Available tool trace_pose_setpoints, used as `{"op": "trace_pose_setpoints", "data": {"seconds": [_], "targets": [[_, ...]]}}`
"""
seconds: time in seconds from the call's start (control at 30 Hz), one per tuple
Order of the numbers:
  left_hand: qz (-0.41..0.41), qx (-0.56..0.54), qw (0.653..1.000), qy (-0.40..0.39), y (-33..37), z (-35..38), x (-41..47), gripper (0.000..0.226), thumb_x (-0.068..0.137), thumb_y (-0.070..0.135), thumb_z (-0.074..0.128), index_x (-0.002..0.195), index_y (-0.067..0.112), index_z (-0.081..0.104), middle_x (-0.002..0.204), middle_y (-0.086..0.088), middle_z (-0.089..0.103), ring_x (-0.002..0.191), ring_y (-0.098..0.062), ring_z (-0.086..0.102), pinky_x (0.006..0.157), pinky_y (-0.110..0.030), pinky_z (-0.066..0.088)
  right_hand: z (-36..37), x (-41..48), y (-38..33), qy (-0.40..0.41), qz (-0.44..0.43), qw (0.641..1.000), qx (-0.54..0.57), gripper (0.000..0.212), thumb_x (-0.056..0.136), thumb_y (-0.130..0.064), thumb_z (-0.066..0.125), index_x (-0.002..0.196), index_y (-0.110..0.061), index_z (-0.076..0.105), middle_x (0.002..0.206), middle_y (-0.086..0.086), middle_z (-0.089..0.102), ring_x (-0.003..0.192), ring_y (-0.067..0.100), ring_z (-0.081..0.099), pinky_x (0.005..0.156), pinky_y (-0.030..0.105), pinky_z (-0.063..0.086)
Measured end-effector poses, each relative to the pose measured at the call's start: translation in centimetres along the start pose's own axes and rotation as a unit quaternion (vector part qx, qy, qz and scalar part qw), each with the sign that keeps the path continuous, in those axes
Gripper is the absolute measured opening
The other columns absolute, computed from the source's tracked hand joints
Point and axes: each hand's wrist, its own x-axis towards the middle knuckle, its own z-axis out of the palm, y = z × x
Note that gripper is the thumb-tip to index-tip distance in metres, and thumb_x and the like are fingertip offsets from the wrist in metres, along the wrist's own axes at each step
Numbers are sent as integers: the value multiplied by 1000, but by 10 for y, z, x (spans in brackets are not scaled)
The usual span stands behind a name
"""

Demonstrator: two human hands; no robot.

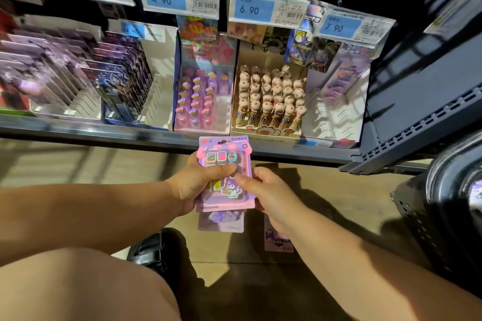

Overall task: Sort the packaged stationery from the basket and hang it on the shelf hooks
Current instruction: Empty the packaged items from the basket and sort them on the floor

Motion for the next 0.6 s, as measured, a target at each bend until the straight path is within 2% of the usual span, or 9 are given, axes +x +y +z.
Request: {"op": "trace_pose_setpoints", "data": {"seconds": [0.1,0.17,0.23,0.3,0.37,0.43,0.5,0.6], "targets": [[17,-1,1000,22,-2,0,0,93,50,26,90,131,12,48,103,-13,74,89,-33,73,79,-44,58,4,3,0,-4,-16,1000,-18,20,89,-28,66,107,-21,60,102,3,73,93,18,71,89,36,55],[22,-7,999,28,-3,-2,1,87,55,32,86,132,16,47,102,-10,75,88,-30,73,77,-42,58,6,5,1,-4,-15,999,-27,20,92,-27,63,110,-18,60,103,4,73,93,18,70,83,33,55],[11,-16,999,27,-2,-7,0,82,63,47,80,132,20,46,103,-9,75,90,-28,73,77,-41,58,6,7,1,-4,-9,1000,-13,24,94,-28,59,114,-16,59,104,4,72,94,17,70,76,28,52],[-5,-14,1000,22,-2,-13,-3,88,63,67,73,133,22,45,109,-10,73,97,-30,72,83,-44,57,4,9,1,0,0,1000,28,26,97,-27,55,119,-14,57,108,6,72,100,20,68,84,34,53],[-15,-18,1000,19,-3,-19,-2,93,60,74,66,134,23,44,112,-11,72,100,-31,71,88,-47,55,2,11,0,5,7,997,75,24,98,-25,53,120,-15,56,109,6,71,103,22,68,94,42,51],[-13,-32,999,28,-3,-24,-1,83,68,57,68,137,20,42,111,-12,73,98,-30,71,89,-49,54,2,12,-2,3,9,994,106,22,98,-24,52,118,-16,56,107,5,72,102,21,68,98,45,49],[-11,-41,999,29,-3,-28,1,79,71,39,76,138,14,41,110,-14,72,96,-32,72,81,-47,58,2,14,-1,-2,12,993,120,22,98,-24,52,117,-16,57,105,4,73,101,21,68,98,46,49],[-7,-37,999,23,-4,-34,2,81,66,29,83,135,11,45,111,-16,72,96,-33,71,75,-44,59,2,18,1,-2,23,989,147,22,97,-23,53,117,-14,58,104,5,74,100,22,69,95,45,51]]}}
